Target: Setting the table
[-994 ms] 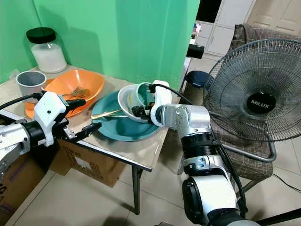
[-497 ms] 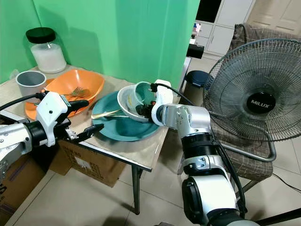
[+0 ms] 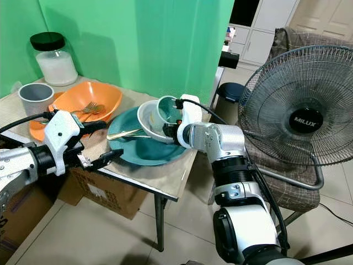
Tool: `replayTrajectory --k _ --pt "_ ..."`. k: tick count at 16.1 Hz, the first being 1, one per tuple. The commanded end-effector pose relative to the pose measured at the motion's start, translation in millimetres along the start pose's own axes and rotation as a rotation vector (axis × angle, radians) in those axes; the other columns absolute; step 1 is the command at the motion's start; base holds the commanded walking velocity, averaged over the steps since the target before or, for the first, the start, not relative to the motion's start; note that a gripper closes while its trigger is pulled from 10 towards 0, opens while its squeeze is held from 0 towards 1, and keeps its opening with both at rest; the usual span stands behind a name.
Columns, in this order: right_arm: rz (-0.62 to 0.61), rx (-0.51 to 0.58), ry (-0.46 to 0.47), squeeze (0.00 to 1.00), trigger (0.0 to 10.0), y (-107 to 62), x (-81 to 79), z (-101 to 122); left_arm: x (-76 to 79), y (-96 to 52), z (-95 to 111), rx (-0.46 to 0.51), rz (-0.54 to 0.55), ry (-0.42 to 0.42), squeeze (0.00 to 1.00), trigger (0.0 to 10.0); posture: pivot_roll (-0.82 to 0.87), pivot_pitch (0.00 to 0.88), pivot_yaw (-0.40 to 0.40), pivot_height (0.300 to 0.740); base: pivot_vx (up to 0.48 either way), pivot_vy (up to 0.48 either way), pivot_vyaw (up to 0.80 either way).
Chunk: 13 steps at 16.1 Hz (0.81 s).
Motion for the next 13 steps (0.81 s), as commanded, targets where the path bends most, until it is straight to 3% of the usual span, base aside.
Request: replayTrajectory --k 1,9,12,13 --pt "-0.001 0.011 -0.009 0.0 0.0 -0.3 0.0 3 2.1 0.9 2 -0.001 -0.011 0.01 0.0 10.0 -0.01 0.0 -0.047 0.74 0.0 0.0 0.0" --pt "0.012 0.047 -0.039 0.0 0.0 -1.1 -2.4 12 1.7 -0.5 1 0.003 0.008 0.008 0.0 10.0 0.0 0.0 -0.06 0.74 0.0 0.0 0.0" --pt "0.016 0.178 -0.121 0.0 0.0 -15.0 -3.9 33 -2.3 -0.5 5 0.032 0.047 0.02 0.0 10.0 0.01 0.0 -0.07 0.74 0.0 0.0 0.0" --pt "0.02 0.292 -0.18 0.0 0.0 -34.2 -3.3 48 -3.9 -0.2 10 0.062 0.068 0.018 0.0 10.0 0.01 0.0 -0.072 0.74 0.0 0.0 0.0"
Point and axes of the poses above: a point about 5 cm out from each wrist's last joint towards the gripper, its own y axis pointing out of the wrist towards the gripper, its own z axis along the axis of the wrist's last joint, x = y × z, the point moved 3 cm from there along y, pointing out of the wrist towards the gripper, and after that the axes turned 10 degrees about -y, right-handed, at the moved point
